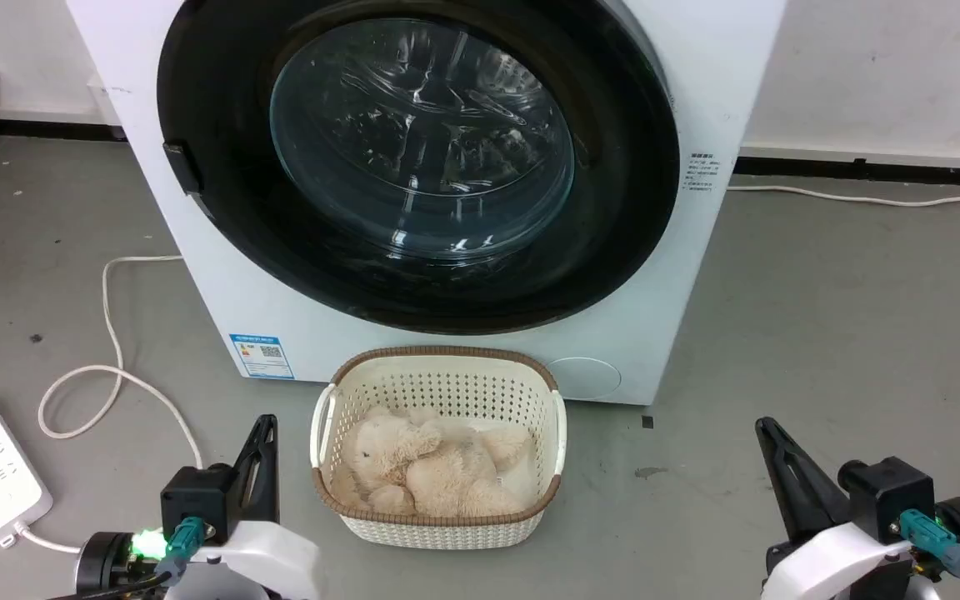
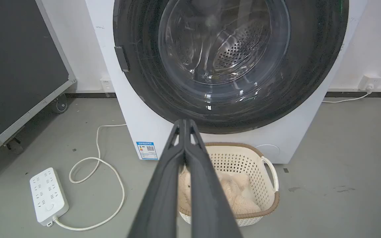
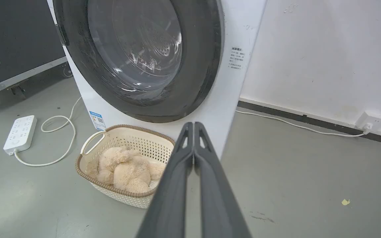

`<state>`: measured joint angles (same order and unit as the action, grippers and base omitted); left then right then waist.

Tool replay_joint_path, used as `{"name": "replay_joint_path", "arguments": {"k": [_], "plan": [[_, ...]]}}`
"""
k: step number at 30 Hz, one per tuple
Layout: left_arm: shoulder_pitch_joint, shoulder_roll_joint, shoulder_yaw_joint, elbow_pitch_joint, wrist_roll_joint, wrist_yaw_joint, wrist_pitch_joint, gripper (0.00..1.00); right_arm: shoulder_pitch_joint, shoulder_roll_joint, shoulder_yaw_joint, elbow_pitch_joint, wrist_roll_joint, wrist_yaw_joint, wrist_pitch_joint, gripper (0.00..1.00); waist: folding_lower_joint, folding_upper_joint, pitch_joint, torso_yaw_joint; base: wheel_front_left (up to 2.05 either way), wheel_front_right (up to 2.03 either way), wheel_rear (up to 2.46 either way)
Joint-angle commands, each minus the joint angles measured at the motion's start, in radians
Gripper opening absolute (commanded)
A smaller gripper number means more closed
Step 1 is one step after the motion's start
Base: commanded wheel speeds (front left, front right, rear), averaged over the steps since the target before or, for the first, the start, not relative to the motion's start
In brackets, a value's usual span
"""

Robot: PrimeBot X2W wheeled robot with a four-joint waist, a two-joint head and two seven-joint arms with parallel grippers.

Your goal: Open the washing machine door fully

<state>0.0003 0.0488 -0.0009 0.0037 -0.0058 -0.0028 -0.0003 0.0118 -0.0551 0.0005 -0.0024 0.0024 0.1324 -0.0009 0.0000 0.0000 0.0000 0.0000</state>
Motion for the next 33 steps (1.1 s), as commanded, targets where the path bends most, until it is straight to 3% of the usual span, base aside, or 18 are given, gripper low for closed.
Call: {"name": "replay_joint_path", "arguments": {"k": [1,32,33], "plan": [[0.0,0.001,0.001,-0.004,0.006,0.003,0.0,0.0,-0.012,0.005,0.0,0.002,-0.002,-0.002,0.001,0.0,0.0,0.0,0.0,0.0,0.0,0.0,0.0],[0.0,0.001,0.001,-0.004,0.006,0.003,0.0,0.0,-0.012,0.005,0.0,0.002,-0.002,-0.002,0.001,0.0,0.0,0.0,0.0,0.0,0.0,0.0,0.0],[0.0,0.0,0.0,0.0,0.0,0.0,0.0,1.0,0.0,0.0,0.0,0.0,0.0,0.0,0.0,1.0,0.0,0.0,0.0,0.0,0.0,0.0,0.0]]}}
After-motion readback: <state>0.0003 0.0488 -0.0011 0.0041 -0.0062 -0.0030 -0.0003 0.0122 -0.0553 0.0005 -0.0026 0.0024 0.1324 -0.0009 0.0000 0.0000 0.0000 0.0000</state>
